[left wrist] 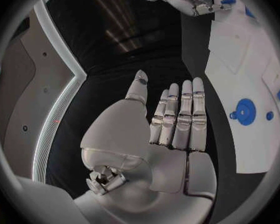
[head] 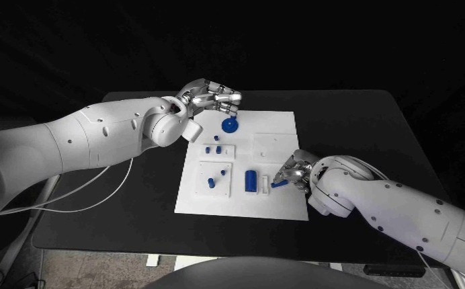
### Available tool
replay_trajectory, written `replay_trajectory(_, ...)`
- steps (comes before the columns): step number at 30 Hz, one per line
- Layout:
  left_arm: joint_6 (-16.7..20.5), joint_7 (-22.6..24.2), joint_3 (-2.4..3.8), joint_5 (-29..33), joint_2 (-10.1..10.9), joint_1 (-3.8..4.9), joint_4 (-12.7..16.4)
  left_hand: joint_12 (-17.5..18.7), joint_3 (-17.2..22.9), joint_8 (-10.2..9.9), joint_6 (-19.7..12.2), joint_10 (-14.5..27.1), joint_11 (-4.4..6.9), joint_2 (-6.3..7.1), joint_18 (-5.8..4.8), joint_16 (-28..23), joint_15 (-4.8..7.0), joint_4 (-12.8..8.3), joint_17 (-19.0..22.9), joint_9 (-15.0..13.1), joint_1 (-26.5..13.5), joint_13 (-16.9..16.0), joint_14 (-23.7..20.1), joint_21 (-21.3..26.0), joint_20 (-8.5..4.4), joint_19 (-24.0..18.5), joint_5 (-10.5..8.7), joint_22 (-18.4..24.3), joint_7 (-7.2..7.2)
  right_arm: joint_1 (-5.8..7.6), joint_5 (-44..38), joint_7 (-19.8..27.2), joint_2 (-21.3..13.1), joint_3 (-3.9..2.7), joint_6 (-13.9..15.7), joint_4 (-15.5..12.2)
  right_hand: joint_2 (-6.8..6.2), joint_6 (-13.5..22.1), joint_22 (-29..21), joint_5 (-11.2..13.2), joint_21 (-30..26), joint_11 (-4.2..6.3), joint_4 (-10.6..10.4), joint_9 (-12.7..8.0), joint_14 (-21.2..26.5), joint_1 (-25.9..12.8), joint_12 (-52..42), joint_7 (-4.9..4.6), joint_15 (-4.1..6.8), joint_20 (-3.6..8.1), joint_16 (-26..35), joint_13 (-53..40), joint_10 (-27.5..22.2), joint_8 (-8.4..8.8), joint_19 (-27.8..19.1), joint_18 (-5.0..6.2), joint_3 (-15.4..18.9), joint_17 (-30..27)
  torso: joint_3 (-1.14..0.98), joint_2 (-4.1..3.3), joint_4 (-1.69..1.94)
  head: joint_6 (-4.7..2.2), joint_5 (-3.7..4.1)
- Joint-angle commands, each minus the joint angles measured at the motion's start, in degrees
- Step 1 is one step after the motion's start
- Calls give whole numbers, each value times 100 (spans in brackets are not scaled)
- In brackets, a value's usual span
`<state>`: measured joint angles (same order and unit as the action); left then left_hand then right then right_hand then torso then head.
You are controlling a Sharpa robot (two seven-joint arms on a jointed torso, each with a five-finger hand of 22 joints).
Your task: Assemble the parts on the task board
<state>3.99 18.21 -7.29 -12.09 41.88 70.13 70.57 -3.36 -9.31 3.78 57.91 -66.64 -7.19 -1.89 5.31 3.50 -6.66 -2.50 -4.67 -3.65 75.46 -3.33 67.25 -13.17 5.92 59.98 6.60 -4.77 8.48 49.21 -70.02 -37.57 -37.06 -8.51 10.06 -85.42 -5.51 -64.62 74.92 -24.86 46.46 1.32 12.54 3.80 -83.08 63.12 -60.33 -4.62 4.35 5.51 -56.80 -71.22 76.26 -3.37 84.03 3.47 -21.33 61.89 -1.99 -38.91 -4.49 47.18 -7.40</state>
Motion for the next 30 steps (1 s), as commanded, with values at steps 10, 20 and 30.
replay_trajectory(10, -75, 38, 3, -13, 16, 4, 19, -11, 16, -1, -45, 27, 13, 4, -47, 4, -12, 24, -9, 1, -35, -7, -33, -36, 3, -21, -29, 8, 2, 3, -2637, 1321, -173, 21, -75, -256, -438, 323, 574, 1166, 7, -82, -718, -3, -13, 499, 41, -67, -19, -16, -22, 51, -51, -32, 201, 100, 1143, 76, -7, 4, -15, 14, -32)
replay_trajectory(20, -76, 37, 3, -13, 26, 4, 20, -12, 15, -2, -46, 28, 12, 3, -47, 4, -12, 27, -9, 1, -41, -7, -34, -37, 3, -21, -32, 8, 3, 2, -3326, 1538, -276, 22, -277, -342, -497, 339, 579, 1253, 8, -94, -1133, -8, -21, 837, 91, -74, -30, -32, -25, 121, -101, -25, 192, 111, 1487, 186, -2, 0, -8, 16, -24)
replay_trajectory(30, -81, 35, 2, -14, 21, 4, 16, -12, 15, -2, -46, 28, 12, 3, -47, 4, -12, 27, -9, 1, -41, -7, -34, -37, 3, -21, -32, 8, 3, 2, -3843, 1482, -271, 150, -1163, -332, -471, 136, 591, 1174, 61, -84, -1039, 2, -36, 866, 94, -35, -54, -60, -36, 136, -113, -19, 173, 92, 1446, 237, 0, 2, -12, 21, -33)
